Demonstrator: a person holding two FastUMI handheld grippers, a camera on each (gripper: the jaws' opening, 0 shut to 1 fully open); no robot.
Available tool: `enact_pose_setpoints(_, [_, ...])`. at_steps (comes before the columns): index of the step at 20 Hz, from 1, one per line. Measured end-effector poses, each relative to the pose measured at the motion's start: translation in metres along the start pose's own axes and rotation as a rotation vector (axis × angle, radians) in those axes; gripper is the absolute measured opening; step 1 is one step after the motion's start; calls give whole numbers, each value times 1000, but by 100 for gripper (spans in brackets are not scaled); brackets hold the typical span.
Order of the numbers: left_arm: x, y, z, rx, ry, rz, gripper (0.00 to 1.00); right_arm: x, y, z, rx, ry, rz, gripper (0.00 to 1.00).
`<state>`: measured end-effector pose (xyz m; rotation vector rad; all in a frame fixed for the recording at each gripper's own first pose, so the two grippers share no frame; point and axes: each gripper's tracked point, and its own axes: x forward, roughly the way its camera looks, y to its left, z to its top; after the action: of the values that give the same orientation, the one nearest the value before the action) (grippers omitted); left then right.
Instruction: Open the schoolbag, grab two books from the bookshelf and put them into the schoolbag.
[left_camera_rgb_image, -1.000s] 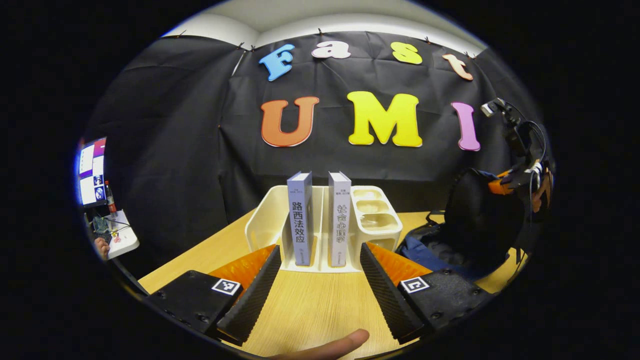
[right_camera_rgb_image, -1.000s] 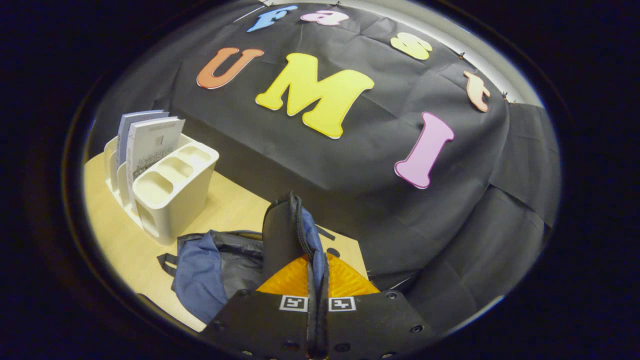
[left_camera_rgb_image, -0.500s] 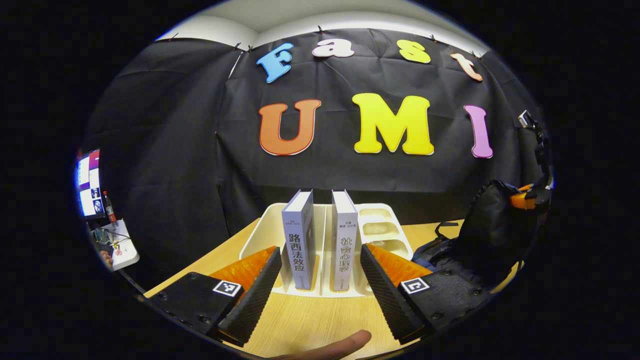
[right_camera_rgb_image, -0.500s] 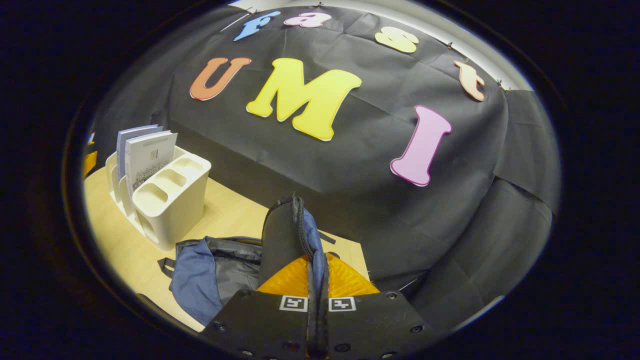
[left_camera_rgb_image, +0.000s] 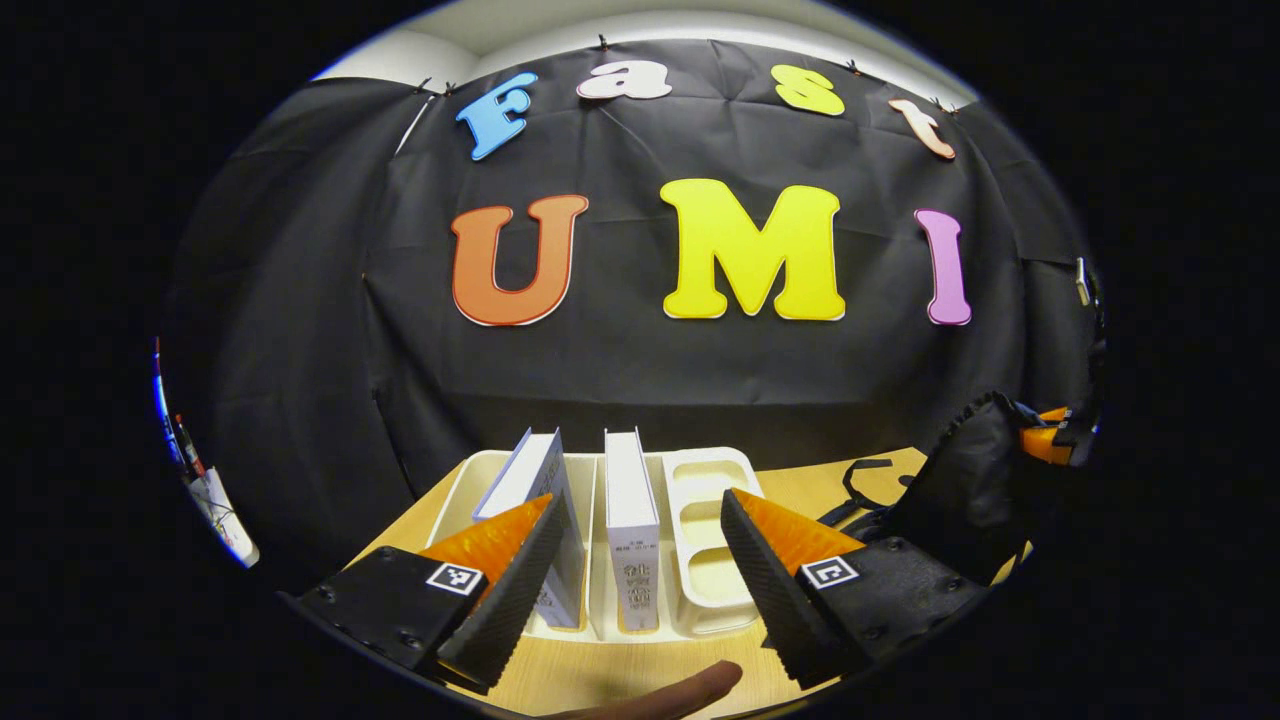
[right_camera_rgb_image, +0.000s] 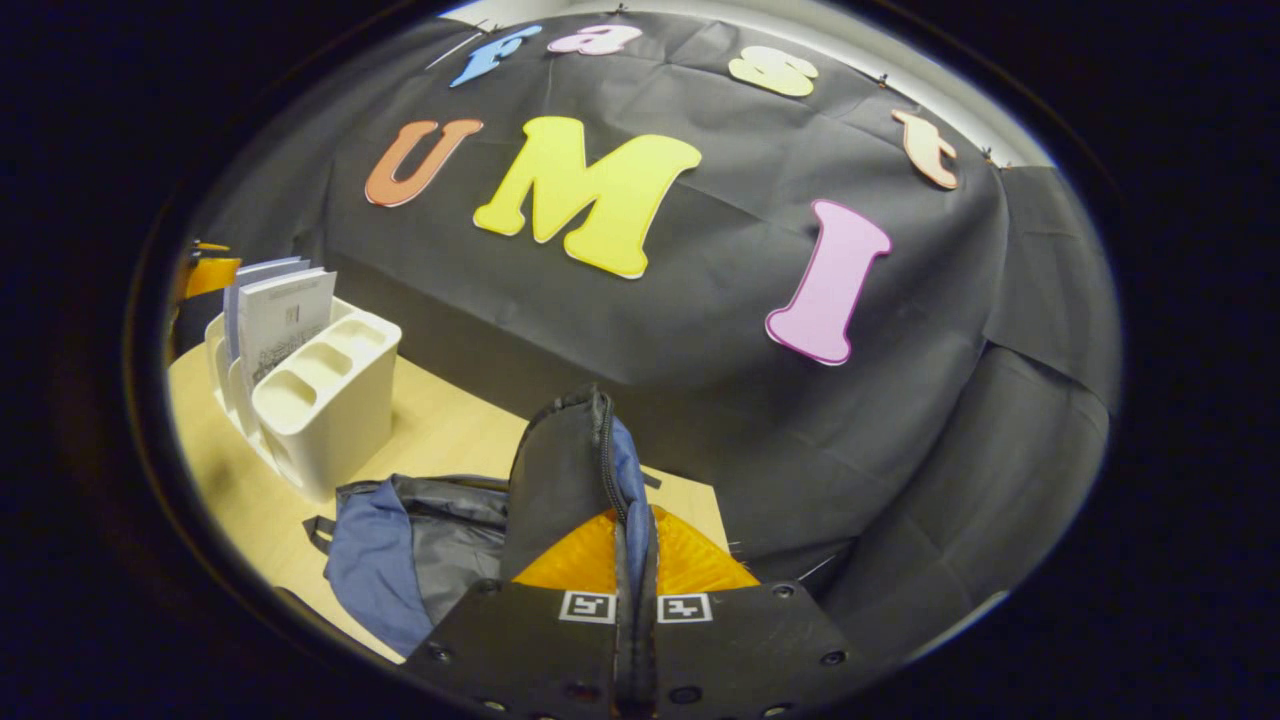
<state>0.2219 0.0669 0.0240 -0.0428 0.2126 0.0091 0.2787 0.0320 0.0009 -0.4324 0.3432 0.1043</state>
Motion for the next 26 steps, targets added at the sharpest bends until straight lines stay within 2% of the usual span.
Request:
enact_pose_setpoints(7, [70,-1,14,34,155,-7,99,2,-9,-7,22,0,6,0])
enact_pose_setpoints(11, [95,0,18,-3,238,-48,99,1,-13,-11,36,1,15,0])
enact_pose_setpoints(14, [111,11,7,27,327,-17,99,3,-13,-11,55,6,30,0])
enact_pose_setpoints(15, [119,10,-2,43,369,-23,99,3,-13,-11,61,6,39,0])
enact_pose_setpoints(17, [127,1,-14,31,439,-85,99,5,-13,-12,75,4,46,0])
enact_pose_setpoints(21, [135,9,-35,31,550,-69,93,7,-15,-18,94,5,58,1])
enact_pose_setpoints(23, [135,18,-56,50,654,-27,92,8,-16,-21,97,7,59,1])
enact_pose_setpoints(25, [128,21,-78,46,766,-3,86,8,-16,-26,88,12,58,1])
enact_pose_setpoints(26, [135,25,-82,61,772,5,79,9,-15,-27,84,12,60,1])
